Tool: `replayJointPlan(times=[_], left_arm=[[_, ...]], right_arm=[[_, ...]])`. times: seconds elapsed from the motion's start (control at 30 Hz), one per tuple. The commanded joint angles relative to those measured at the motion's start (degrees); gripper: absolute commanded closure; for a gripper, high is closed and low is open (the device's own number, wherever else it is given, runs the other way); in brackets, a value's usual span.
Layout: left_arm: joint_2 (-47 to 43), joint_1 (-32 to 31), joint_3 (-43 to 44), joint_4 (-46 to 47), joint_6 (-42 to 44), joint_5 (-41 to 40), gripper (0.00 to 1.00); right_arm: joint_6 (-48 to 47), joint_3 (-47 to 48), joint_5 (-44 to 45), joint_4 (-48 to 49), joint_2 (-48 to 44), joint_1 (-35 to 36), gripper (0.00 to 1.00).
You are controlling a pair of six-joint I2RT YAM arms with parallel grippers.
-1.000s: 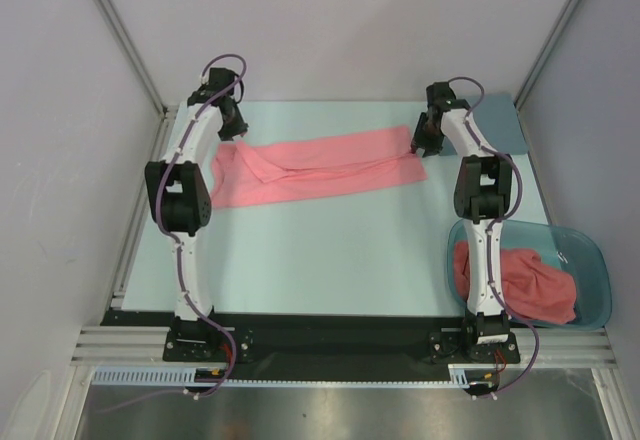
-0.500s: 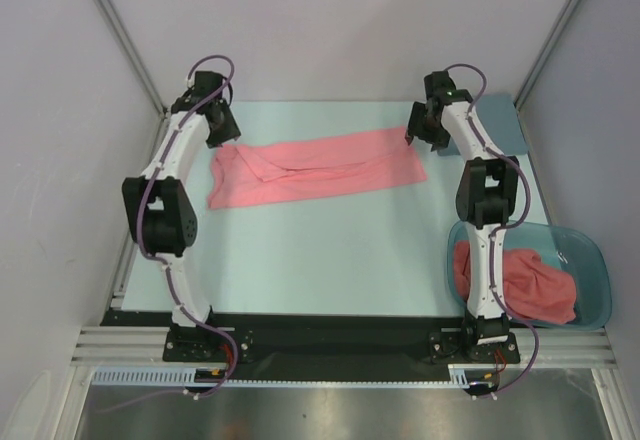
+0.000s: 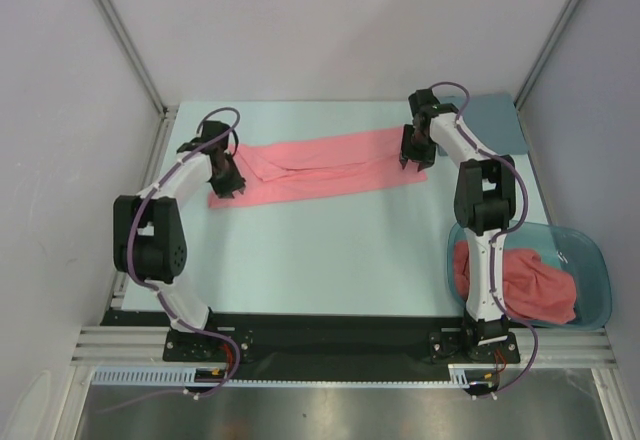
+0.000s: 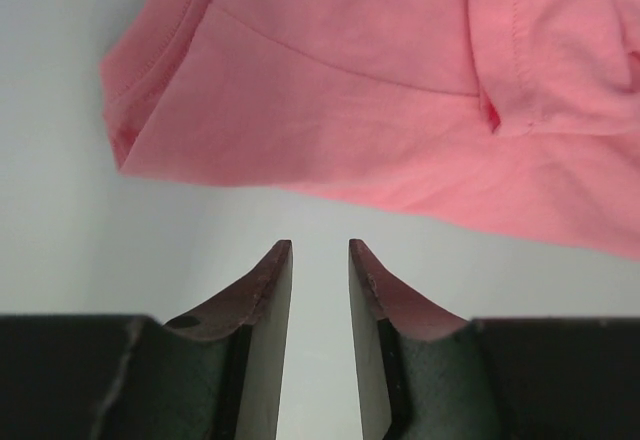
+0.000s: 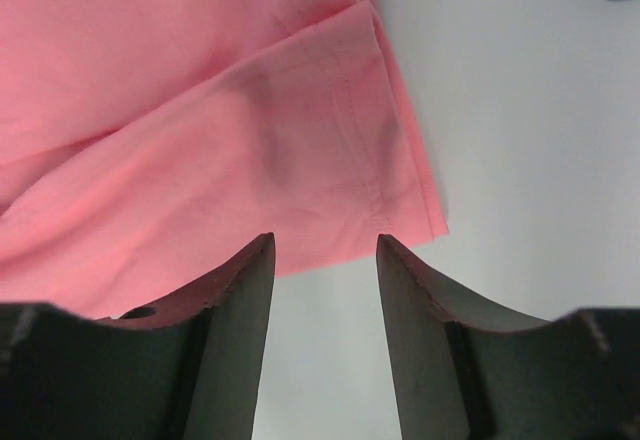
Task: Fold and stack the t-shirts
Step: Fold the tshirt
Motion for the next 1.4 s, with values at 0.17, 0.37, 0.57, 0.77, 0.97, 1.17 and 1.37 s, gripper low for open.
replayJointPlan(times=[0.17, 0.37, 0.57, 0.77, 0.97, 1.17, 1.37], left_arm=[[4.31, 3.45, 7.32, 5.01, -2.67, 3.69, 0.67], [9.32, 4.77, 7.15, 5.98, -5.3, 6.95, 0.68], [6.35, 4.77, 4.69, 12.47, -4.16, 14.76, 0.54], [7.3, 3.73, 2.83, 16.62, -7.77, 18.37, 0.52], [9.94, 2.14, 5.2, 16.0, -9.09, 18.46, 0.55], [13.02, 1.35, 7.76, 15.82, -9.79, 19.6, 0.57], [14.87, 0.56, 7.93, 16.79, -10.76, 20.4, 0.62]], right_arm=[[-1.55, 1.76, 3.63, 1.36, 1.54, 0.82, 0.51], [-1.46, 3.77, 3.63, 1.02, 2.41, 1.61, 0.49], [-1.46, 5.18, 3.19, 0.4, 0.49, 3.45, 0.46], [-0.84, 0.19, 1.96, 0.48, -3.46, 4.07, 0.46], [-0.76, -3.78, 1.88, 1.63, -7.07, 3.89, 0.46], [-0.41, -6.06, 1.26, 2.42, -8.22, 3.54, 0.46], [0.12, -6.68, 0.29, 2.68, -8.48, 3.1, 0.46]])
